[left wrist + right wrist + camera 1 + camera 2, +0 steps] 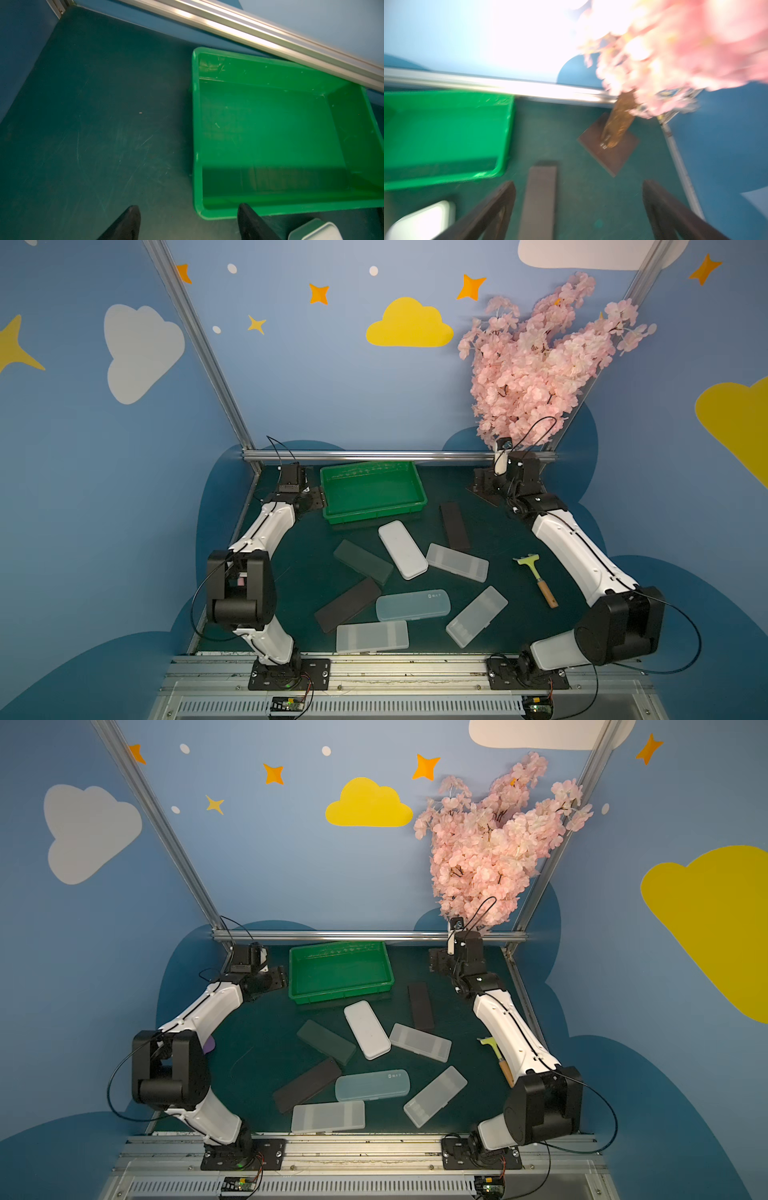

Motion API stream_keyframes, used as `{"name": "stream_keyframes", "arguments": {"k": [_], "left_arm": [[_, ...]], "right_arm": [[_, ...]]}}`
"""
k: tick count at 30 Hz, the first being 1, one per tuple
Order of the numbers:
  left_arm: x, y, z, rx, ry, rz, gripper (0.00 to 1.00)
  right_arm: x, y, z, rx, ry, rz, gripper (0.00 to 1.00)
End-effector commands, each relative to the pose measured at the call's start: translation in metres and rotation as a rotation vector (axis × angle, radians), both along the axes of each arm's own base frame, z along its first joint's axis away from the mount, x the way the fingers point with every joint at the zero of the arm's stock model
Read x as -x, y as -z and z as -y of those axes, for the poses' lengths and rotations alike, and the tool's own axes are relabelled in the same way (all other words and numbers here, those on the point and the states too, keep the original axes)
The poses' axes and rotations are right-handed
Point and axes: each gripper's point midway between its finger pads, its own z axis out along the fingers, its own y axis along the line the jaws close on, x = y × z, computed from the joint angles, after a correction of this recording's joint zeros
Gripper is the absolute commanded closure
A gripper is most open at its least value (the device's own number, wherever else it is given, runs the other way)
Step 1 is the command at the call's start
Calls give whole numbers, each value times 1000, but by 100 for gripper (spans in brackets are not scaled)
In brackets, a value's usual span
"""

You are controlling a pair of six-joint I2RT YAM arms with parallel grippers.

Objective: Put the pencil case into the storage box
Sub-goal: Move the storage box to the center of the board.

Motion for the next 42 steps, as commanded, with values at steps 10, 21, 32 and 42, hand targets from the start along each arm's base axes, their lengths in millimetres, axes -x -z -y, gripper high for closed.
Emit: {"name": "stream_keyframes", "arguments": {"k": [10,21,32,42], "left_arm": [[-41,49,32,88,28,-164,23],[-62,81,36,74,49,-232,28],[-57,112,32,-26,144,-331,60],[-45,109,11,-108,202,-346,92]], "right_arm": [[67,74,-67,-203,-168,-424,1],[77,87,-78,-220,-189,-506,2],[76,101,-79,-224,-165,-567,2],[78,107,-84,-253,-148,-647,2]]}}
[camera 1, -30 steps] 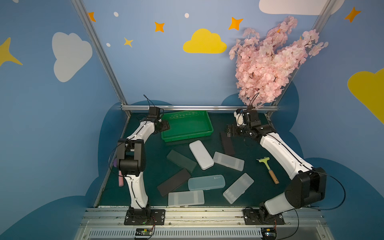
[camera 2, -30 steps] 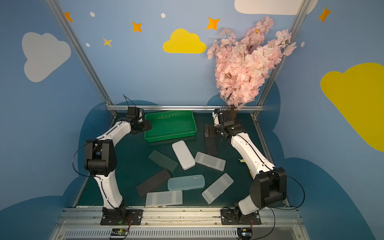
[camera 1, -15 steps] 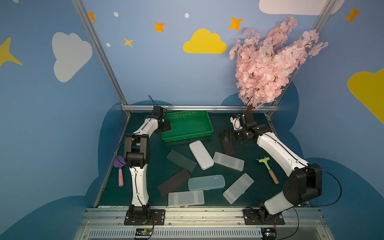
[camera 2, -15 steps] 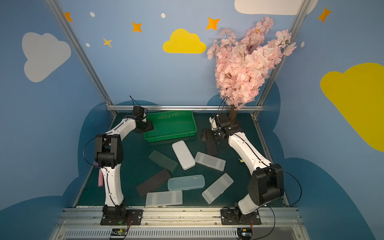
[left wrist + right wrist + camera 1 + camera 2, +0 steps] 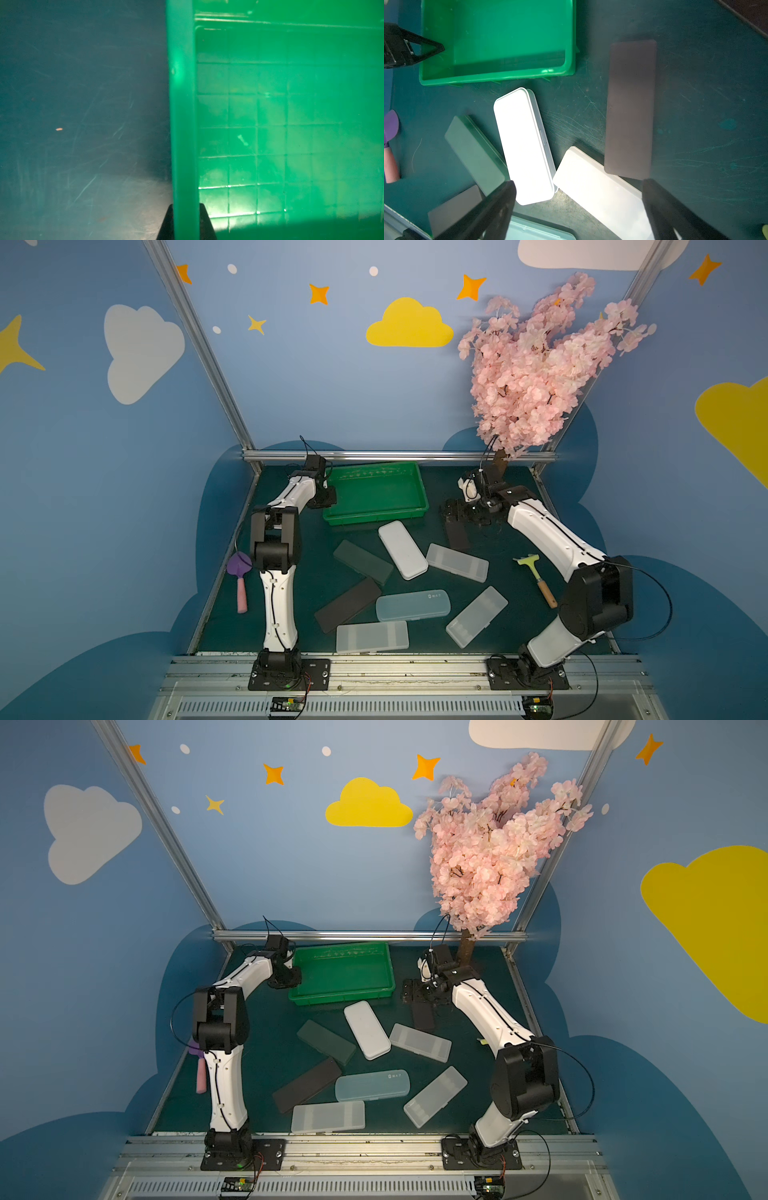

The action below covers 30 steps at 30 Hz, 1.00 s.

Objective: Put the pencil case into the storage box
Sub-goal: Move the storage box to the center of the board.

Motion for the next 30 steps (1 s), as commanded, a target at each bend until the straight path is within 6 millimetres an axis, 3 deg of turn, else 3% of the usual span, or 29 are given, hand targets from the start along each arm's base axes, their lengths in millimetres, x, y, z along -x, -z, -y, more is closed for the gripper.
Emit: {"name": "stream_keyframes", "arguments": {"k": [1,11,17,30], "left_arm": [[12,0,-3,-21,76,-29,94],[21,-14,43,95,216,-2,97],[37,-14,69,98,226,-24,96],[62,-19,56,65,50,-51,93]], "right_arm": [[5,-4,-5,-16,-5,-42,2],[23,2,-5,-16,-10,-70,2],[33,7,0,-8,2,-84,2],[49,29,26,93,41,-194,1]]}}
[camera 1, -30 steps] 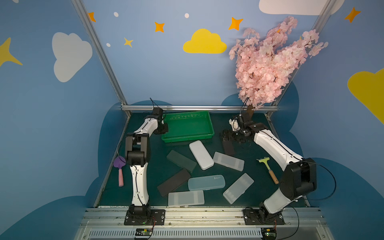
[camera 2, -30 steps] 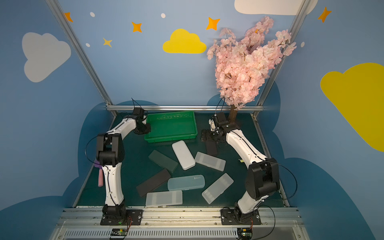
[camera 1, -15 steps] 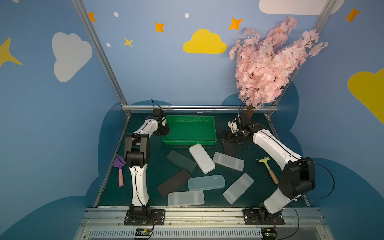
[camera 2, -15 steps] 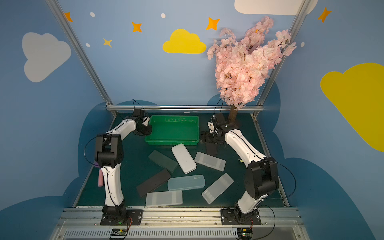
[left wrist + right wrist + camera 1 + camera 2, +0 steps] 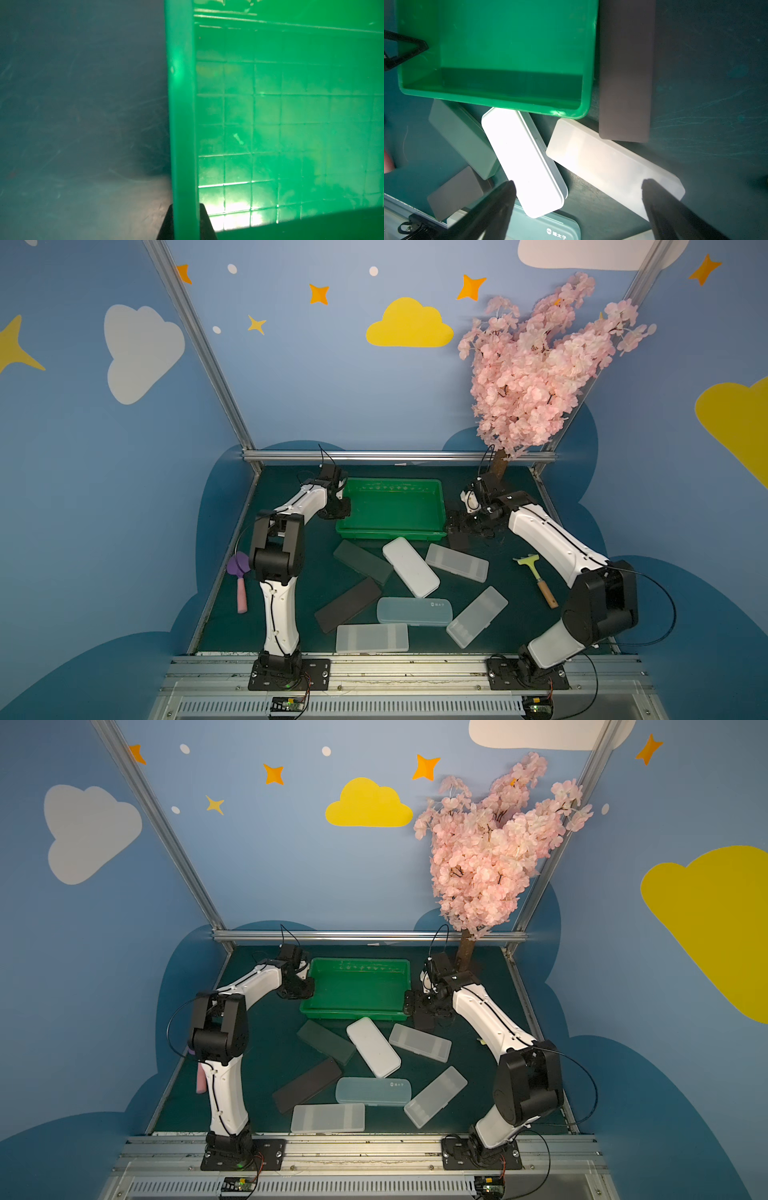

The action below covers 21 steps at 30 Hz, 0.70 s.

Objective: Put the pencil case into the storage box
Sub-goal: Move the storage box to the center of the board, then pick up the pencil case from the center of the board.

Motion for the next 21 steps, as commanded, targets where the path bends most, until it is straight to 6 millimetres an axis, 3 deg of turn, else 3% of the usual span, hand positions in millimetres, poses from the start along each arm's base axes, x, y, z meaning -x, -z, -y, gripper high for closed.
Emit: {"name": "stream_keyframes", "arguments": {"k": [1,4,7,9,12,16,21], "left_arm": [[9,-17,-7,6,-63,-5,93],[13,-20,-8,9,-85,-13,85],[16,-25,-12,1,-111,-5,69],[17,-33,-14,-7,-124,12,51],[18,-51,-18,-17,-133,52,40],[24,-86,-24,-28,-163,115,29],[49,-123,-33,-4,-257,154,24]], "right_arm": [[14,8,10,47,-4,-79,1],[24,14,12,46,-8,-119,1],[33,15,14,41,8,-136,1],[39,15,18,50,33,-151,1],[52,13,31,83,132,-200,1],[83,7,53,143,324,-325,1],[133,-2,69,186,573,-522,2]]}}
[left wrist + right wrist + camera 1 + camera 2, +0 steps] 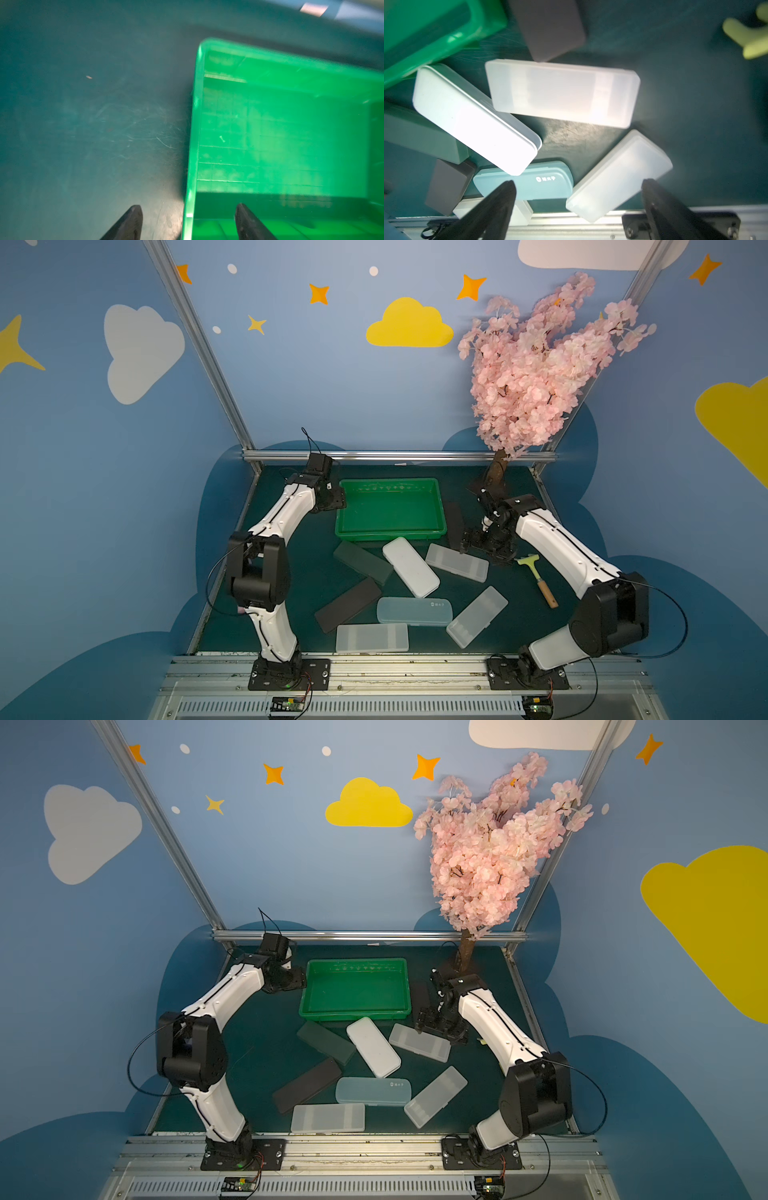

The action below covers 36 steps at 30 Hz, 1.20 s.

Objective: Put the pencil case into the storage box
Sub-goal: Pick up the pencil case from the center of the board.

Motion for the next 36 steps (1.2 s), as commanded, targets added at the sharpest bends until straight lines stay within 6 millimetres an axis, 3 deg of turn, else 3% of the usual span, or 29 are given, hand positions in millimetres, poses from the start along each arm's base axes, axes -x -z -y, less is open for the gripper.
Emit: {"name": "stream_keyframes", "arguments": {"k": [1,6,10,14,21,24,30,36], "left_arm": [[27,-14,-11,18,-94,-22,24],[63,-7,-12,59,-150,-78,23],[88,10,-6,101,-145,-139,22],[109,21,-2,105,-124,-181,21],[128,27,2,119,-104,-195,21],[130,26,0,115,-106,-186,21],[132,24,-1,119,-118,-173,21],[134,21,-3,112,-123,-168,21]], "right_arm": [[53,-11,18,69,244,-195,2],[94,-9,13,53,461,-290,1],[125,7,13,89,601,-327,1],[140,24,6,120,621,-349,1],[144,44,-5,174,561,-378,1],[145,54,-6,205,553,-416,1],[127,69,-11,219,504,-415,1],[128,91,-13,208,494,-458,1]]}}
